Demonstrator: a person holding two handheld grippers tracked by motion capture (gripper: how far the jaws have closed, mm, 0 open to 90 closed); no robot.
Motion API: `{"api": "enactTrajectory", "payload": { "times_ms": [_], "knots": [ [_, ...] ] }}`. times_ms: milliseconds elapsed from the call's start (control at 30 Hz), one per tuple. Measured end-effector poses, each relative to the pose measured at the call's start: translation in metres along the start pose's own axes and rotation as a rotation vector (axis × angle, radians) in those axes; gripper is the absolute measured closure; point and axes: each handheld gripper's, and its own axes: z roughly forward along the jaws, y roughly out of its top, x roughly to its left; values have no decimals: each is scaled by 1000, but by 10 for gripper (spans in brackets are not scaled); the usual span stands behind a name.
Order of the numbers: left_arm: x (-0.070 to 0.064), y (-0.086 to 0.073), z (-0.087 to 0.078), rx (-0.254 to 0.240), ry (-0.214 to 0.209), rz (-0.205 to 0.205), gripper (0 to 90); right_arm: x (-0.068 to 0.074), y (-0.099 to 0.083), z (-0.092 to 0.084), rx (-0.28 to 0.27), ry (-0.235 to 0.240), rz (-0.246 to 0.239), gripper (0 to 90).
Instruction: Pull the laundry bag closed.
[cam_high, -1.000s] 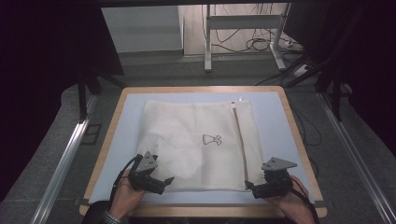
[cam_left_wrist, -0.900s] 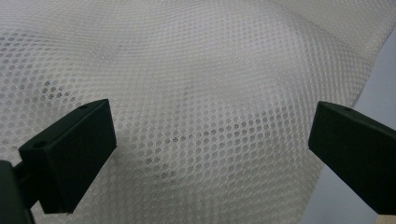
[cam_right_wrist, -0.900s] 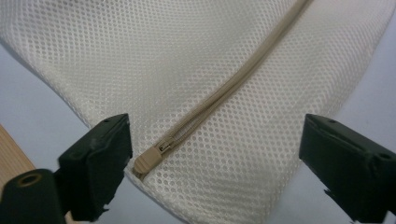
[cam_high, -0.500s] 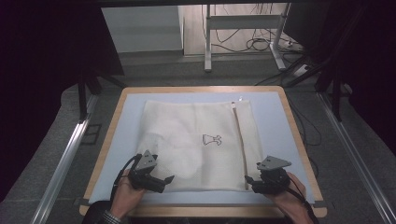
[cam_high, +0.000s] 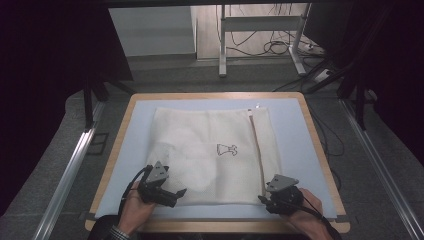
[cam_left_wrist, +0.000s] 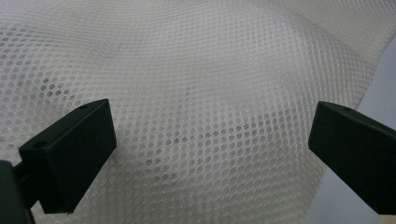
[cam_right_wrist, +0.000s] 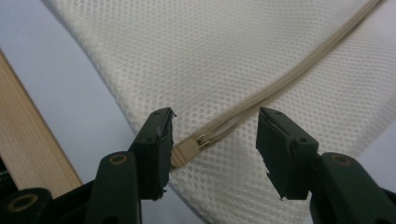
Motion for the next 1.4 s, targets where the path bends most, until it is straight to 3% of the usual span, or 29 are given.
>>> {"api": "enactTrajectory", "payload": {
  "times_ms": [100, 200, 500, 767, 1100, 1233, 1400],
  "knots": [
    [0, 0, 0, 4, 1, 2, 6, 2, 0, 1, 7, 14, -10, 485],
    [-1, 0, 0, 7, 1, 4, 6, 1, 0, 0, 11, 15, -23, 590],
    [-1, 0, 1, 9, 1, 6, 6, -3, -2, -4, 17, -1, -10, 719],
    [-1, 0, 2, 8, -4, -4, 5, -5, -2, -4, 15, 26, -9, 840],
    [-4, 4, 3, 3, -21, -24, 14, -7, -2, -3, 25, 44, 6, 856],
    [-10, 8, 4, 22, -14, 8, 13, -8, -2, -2, 21, 54, 13, 854],
    [-16, 14, 2, 2, -35, 22, 28, -9, -3, -3, 17, 61, 30, 853]
  ]
}}
